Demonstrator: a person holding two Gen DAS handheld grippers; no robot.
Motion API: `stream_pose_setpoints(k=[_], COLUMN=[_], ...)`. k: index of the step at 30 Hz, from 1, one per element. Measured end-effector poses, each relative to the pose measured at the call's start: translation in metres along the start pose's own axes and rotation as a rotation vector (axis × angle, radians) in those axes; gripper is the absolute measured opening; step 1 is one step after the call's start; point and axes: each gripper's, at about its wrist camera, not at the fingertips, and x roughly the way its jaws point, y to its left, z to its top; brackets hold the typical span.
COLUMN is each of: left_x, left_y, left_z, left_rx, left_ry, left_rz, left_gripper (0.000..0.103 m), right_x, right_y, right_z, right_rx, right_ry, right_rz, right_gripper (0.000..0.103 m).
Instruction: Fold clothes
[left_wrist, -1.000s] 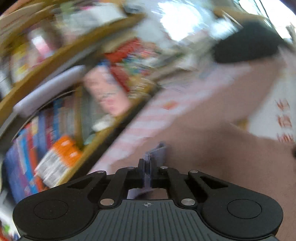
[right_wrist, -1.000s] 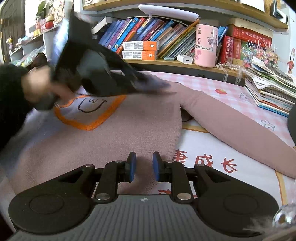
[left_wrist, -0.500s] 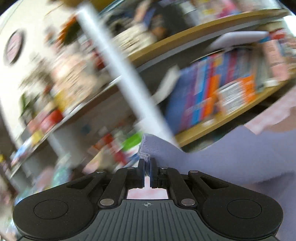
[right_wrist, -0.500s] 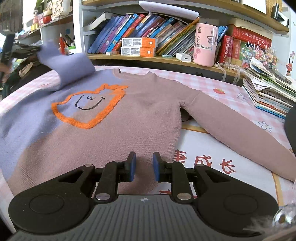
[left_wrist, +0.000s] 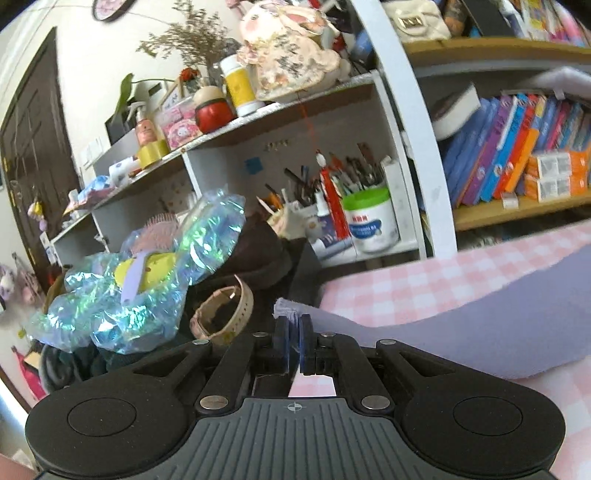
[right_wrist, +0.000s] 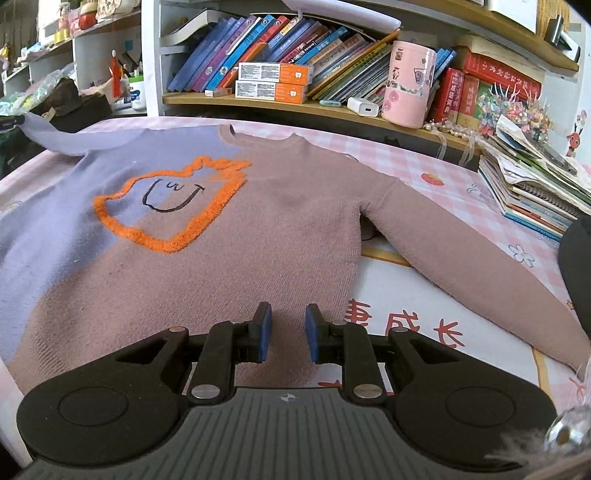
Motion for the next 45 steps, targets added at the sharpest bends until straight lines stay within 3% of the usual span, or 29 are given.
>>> stream_pose_setpoints(k=[5, 6, 8, 9, 12, 15, 21, 23, 24, 25, 29, 32, 35, 45], left_x=[-0.001, -0.005, -0.015, -0.022, -0.049, -0.066, -0.071, -0.070, -0.071, -0.070, -0.061, -0.054, -0.033, -0.021], left_y=[-0.001, -0.002, -0.006, -0.008, -0.016, -0.027, -0.069, -0.083, -0.090, -0.094, -0.111, -0.123, -0.128, -0.136], left_z=[-0.005, -0.006, -0.006, -0.006, -0.006, -0.011, -0.028, -0.029, -0.029, -0.028, -0.024, -0.021, -0.016, -0.015], left_rx=[0.017, 0.030, 0.064, 0.083, 0.055, -0.036, -0.164, -0.159, -0.140, -0.136, -0.142, -0.147, -0.222, -0.274], left_ry=[0.027, 0.033, 0.040, 0.041, 0.016, 0.005, 0.091, 0.136, 0.144, 0.147, 0.159, 0.168, 0.212, 0.227], left_rz=[-0.003, -0.003, -0.010, -0.023, -0.155, -0.313, -0.569, -0.674, -0.706, -0.716, -0.733, -0.746, -0.726, -0.719], left_gripper=[0.006, 0.011, 0.012, 0.017, 0.026, 0.028, 0.029, 0.046, 0.060, 0.066, 0.066, 0.066, 0.062, 0.060], right_x=[0.000, 0.000, -0.001, -0.002, -0.004, 0.005, 0.020, 0.025, 0.026, 0.028, 0.033, 0.039, 0.043, 0.047], right_y=[-0.001, -0.001, -0.004, -0.007, -0.018, -0.027, -0.047, -0.049, -0.049, -0.049, -0.048, -0.051, -0.052, -0.048], right_z=[0.001, 0.002, 0.006, 0.010, 0.022, 0.026, 0.024, 0.025, 0.025, 0.025, 0.025, 0.032, 0.038, 0.040], right_rx=[0.009, 0.021, 0.075, 0.108, 0.201, 0.244, 0.372, 0.385, 0.388, 0.390, 0.396, 0.393, 0.379, 0.298], right_ry=[0.002, 0.003, -0.022, -0.041, -0.096, -0.073, -0.036, -0.021, -0.019, -0.022, -0.035, -0.024, -0.008, -0.001], right_rz=[-0.001, -0.003, -0.023, -0.035, -0.061, -0.099, -0.080, -0.079, -0.079, -0.079, -0.079, -0.073, -0.078, -0.100], right_gripper=[0.019, 0.020, 0.030, 0.034, 0.043, 0.044, 0.044, 0.044, 0.044, 0.044, 0.043, 0.038, 0.034, 0.029])
